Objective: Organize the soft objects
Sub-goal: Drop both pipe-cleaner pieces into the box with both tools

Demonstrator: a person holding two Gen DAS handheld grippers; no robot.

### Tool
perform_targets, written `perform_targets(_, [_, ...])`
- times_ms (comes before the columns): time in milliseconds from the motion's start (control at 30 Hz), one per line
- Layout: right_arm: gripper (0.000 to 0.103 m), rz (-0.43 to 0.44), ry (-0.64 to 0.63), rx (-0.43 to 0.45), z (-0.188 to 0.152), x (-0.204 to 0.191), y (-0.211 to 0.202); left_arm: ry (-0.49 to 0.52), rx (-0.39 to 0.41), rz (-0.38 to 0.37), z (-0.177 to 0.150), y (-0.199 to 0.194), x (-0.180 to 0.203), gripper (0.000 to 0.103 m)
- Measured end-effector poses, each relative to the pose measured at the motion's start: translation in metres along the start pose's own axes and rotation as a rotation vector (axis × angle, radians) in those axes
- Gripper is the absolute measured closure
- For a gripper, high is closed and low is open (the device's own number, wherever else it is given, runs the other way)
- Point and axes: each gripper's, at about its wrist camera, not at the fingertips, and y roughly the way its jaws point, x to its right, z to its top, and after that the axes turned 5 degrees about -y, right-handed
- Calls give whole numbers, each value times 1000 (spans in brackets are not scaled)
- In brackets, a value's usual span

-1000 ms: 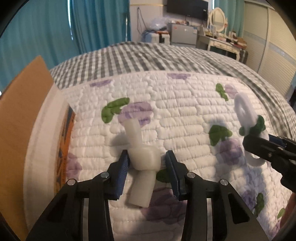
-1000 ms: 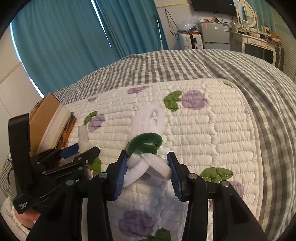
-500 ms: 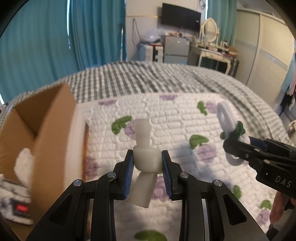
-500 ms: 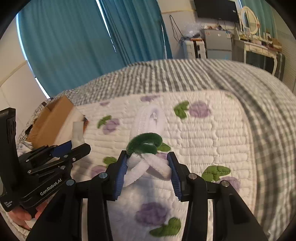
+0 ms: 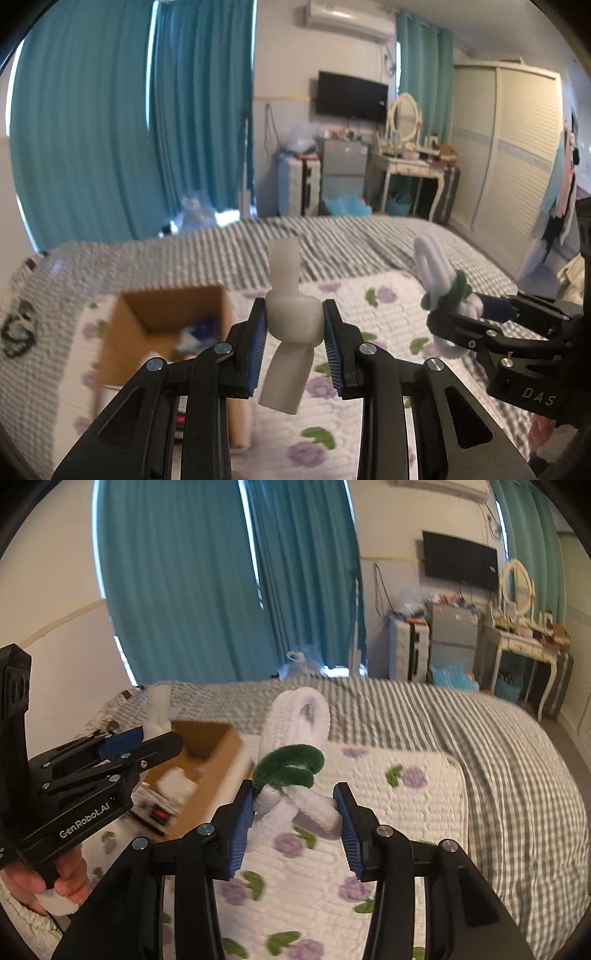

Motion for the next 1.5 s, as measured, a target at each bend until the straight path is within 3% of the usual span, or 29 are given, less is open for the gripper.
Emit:
perform_targets(200, [60, 52, -62, 47, 35, -60, -15, 10, 54, 29, 18, -40, -45, 74])
perform_targets(400, [60, 119, -92, 36, 56, -112, 18, 1, 56, 85, 20, -38, -97, 74])
perform_targets(700, [60, 177, -98, -59, 67, -153, 121, -21, -43, 143, -3, 29, -159, 74])
perform_targets(933, [60, 176, -78, -136, 57, -145, 199, -13, -141, 131, -25, 96, -183, 74])
perform_targets(1133, [54, 194, -24, -171, 48, -136, 239, -27, -163, 116, -33, 117, -188, 70])
perform_targets(1200, [44, 202, -5, -163, 48, -133, 244, -31, -164, 119, -34, 119, -189, 68])
perform_targets(1233, [36, 193, 11, -153, 47, -131, 244, -30, -162, 120, -34, 118, -188, 61])
perform_targets(1267, [29, 189, 23, -146, 46, -130, 244, -29, -158, 126, -34, 118, -188, 47])
perform_targets(1300, [20, 188, 32, -142, 47, -130, 241, -31, -154, 128, -35, 117, -189, 38])
perform_targets(1333, [19, 189, 42, -141, 47, -130, 238, -35, -145, 132, -35, 114, -189, 30])
perform_targets(1500, [18, 160, 33, -118, 54, -132, 214, -66, -130, 128, -22, 94, -189, 30])
